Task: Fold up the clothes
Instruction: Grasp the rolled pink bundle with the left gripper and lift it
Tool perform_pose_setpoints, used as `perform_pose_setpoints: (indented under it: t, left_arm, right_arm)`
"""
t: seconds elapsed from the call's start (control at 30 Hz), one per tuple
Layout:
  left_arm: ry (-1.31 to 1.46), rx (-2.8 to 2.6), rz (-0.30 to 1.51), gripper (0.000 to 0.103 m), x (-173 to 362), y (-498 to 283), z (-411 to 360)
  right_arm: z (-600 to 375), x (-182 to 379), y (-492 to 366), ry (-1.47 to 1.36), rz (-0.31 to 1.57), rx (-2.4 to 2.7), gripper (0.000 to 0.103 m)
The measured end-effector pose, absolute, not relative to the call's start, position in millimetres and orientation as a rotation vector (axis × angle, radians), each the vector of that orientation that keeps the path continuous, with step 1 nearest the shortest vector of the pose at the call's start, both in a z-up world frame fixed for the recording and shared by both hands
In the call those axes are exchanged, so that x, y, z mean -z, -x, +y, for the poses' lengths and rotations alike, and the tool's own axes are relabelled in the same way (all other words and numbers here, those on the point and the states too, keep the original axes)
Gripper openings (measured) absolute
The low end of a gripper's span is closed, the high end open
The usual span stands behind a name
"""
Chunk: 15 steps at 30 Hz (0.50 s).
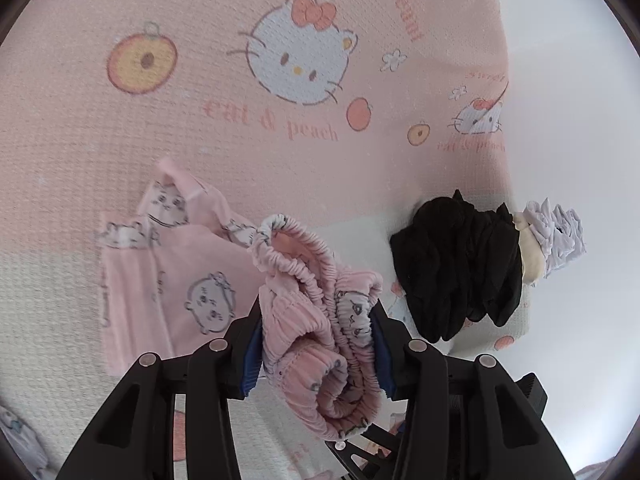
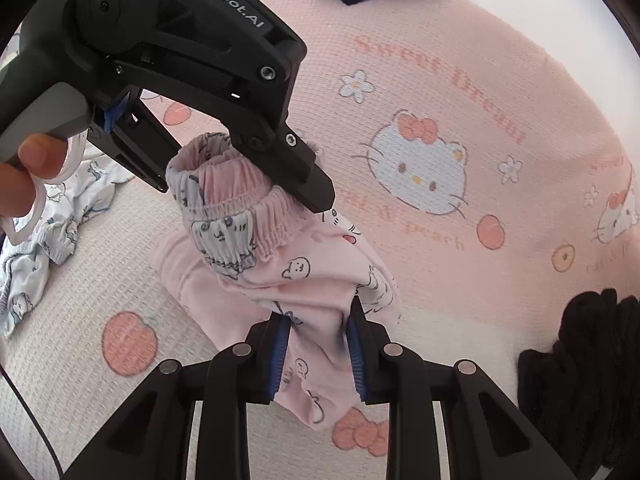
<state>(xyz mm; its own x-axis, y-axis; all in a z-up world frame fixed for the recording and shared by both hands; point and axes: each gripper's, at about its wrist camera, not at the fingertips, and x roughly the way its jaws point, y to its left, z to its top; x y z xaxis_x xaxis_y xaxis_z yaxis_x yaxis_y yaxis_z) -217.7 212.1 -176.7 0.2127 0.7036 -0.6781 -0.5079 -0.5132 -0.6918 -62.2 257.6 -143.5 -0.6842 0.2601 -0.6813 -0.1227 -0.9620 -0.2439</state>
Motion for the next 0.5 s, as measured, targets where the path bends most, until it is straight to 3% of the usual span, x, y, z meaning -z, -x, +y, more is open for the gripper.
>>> perform_pose_setpoints:
  t: [0.3, 0.5]
  left_arm:
    - [1.472, -1.614, -0.244, 0.042, 185, 242, 182]
    - [1.459, -1.699, -0.155, 0.042, 194, 247, 175]
  right_arm:
    - [236, 149, 85, 1.212, -0.288, -2.712, 0.026]
    - [234, 161, 92, 1.286, -0.254, -2.701, 0.026]
